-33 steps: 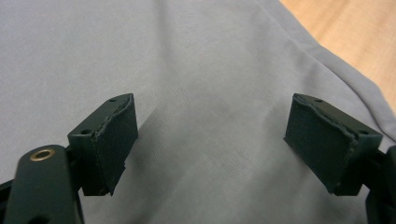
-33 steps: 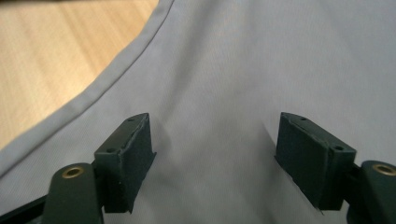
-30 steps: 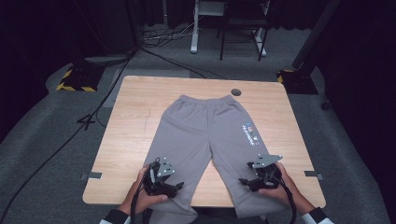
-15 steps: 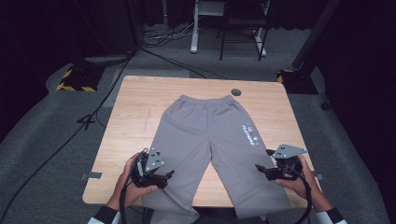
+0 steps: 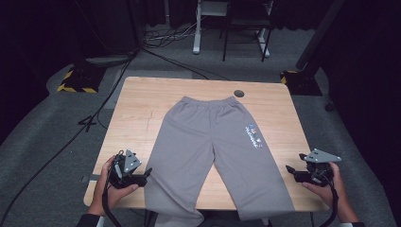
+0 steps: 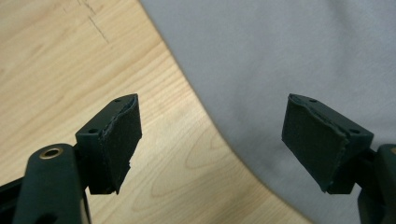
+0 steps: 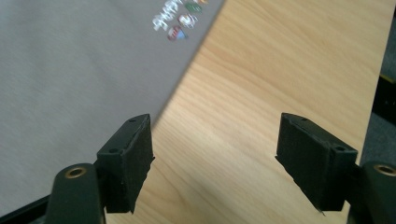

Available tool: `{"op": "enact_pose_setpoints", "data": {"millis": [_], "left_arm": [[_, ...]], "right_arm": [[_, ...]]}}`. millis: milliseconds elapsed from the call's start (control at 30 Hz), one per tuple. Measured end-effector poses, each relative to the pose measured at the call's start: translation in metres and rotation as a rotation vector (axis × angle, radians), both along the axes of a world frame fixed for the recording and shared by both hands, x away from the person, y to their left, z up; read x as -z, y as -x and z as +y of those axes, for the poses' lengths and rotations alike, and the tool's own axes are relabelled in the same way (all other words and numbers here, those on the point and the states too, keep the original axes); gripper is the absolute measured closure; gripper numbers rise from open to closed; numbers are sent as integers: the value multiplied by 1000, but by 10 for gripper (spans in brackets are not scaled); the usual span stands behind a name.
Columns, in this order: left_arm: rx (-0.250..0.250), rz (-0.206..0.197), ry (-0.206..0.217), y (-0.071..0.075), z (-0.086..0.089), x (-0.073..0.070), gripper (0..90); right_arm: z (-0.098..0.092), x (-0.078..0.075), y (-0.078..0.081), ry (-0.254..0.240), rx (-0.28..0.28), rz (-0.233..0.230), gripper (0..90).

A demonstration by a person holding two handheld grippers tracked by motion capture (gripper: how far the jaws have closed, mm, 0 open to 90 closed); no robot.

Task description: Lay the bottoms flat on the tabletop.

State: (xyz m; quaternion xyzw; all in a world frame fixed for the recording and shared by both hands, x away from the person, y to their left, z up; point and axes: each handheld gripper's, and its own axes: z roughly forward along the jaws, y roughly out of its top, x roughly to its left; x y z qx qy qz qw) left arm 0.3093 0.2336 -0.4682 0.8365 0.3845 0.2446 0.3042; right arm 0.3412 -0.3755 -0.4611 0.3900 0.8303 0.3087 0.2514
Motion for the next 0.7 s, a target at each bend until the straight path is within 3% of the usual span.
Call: {"op": "enact_pose_setpoints", "data": {"millis": [167, 333, 467, 533, 700], "left_arm": [[7, 8, 25, 0, 11, 10, 197], [-4, 22, 23, 1, 22, 19, 182], [-29, 47, 54, 2, 31, 27, 181], [-32, 61, 65, 2, 34, 30, 180], [-67, 106, 126, -2, 38, 35, 167]], "right_arm": [[-22, 14, 3, -50, 58, 28, 269], [-39, 27, 8, -92, 98, 53, 261], [-47, 37, 14, -122, 130, 61, 254], [-50, 40, 18, -163, 132, 62, 246], [-51, 42, 25, -165, 147, 52, 223]]}}
